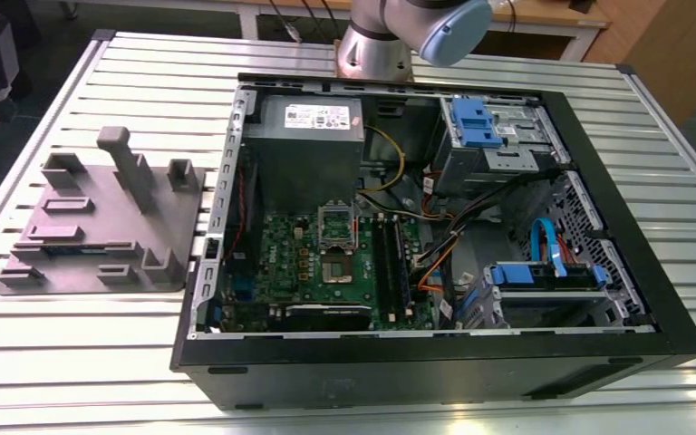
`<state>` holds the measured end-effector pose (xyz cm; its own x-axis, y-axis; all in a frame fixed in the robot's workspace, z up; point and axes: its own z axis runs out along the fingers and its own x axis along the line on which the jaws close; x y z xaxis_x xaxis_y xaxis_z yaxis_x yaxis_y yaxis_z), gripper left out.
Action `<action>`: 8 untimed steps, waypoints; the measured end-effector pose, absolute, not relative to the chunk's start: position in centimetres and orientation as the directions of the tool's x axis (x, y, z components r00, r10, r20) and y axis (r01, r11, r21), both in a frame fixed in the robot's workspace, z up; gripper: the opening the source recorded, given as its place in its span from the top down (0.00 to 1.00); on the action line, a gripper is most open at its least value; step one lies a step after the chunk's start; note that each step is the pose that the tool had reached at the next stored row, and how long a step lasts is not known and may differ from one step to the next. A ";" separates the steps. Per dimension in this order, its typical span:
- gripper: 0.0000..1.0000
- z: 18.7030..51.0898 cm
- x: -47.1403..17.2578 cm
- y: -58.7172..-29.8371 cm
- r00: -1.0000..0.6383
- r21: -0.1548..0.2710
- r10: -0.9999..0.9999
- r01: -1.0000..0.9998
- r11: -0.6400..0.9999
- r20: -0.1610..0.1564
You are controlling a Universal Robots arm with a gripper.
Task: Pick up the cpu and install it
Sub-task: 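Pick up the cpu and move it towards the insertion slot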
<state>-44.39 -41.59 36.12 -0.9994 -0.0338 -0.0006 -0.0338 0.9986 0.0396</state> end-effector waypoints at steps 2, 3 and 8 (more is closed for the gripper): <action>0.53 36.1 -44.1 -41.6 -0.999 0.040 -0.034 -0.034 0.999 -0.001; 0.53 36.1 -43.9 -41.6 -0.999 0.040 -0.034 -0.034 0.999 0.000; 0.53 36.1 -42.8 -41.6 -0.999 0.040 -0.033 -0.033 0.999 0.000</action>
